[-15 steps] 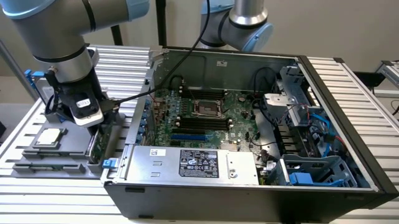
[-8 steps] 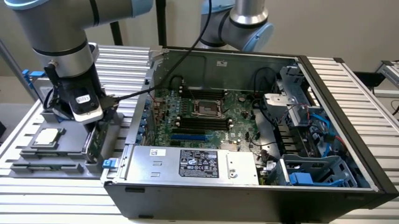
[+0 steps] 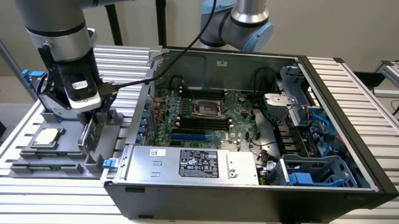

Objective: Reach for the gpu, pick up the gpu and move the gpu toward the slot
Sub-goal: 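Pick up the gpu and move the gpu toward the slot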

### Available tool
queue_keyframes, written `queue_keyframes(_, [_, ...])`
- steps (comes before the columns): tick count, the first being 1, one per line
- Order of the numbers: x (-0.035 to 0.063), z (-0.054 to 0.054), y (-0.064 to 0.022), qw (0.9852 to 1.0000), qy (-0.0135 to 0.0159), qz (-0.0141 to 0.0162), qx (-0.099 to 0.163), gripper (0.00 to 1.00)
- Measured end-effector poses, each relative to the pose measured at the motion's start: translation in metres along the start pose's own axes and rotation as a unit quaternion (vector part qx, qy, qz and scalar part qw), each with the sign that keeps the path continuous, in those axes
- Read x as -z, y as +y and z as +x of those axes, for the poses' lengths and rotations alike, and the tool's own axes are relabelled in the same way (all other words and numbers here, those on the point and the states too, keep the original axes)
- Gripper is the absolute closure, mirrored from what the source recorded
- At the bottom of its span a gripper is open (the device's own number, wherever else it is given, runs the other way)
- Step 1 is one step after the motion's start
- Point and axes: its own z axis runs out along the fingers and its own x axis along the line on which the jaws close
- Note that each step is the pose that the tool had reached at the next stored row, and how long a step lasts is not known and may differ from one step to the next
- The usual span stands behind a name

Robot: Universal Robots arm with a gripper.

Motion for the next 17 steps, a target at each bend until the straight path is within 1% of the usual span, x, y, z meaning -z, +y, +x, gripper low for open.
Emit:
queue_keyframes(6, [0.0281, -0.008, 0.0008, 1.0, 0.0029, 0.0, 0.0, 0.73])
queue_keyframes(17, [0.08, -0.03, 0.0021, 1.0, 0.0057, -0.0001, 0.0, 0.73])
